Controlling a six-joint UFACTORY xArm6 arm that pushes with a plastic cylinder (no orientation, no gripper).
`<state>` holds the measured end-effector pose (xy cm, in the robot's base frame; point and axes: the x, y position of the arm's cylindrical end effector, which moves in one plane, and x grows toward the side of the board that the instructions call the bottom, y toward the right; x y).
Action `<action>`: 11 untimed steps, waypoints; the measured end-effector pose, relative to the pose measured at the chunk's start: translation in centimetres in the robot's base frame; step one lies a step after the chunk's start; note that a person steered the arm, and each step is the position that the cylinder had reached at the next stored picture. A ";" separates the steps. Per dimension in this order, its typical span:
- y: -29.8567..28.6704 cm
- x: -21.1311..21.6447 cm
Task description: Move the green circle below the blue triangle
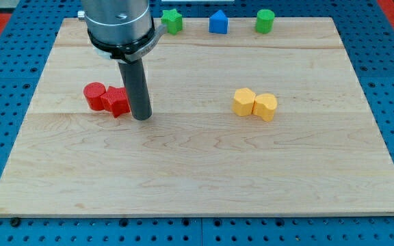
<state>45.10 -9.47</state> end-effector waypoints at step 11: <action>27.3 -25.4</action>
<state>19.68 17.85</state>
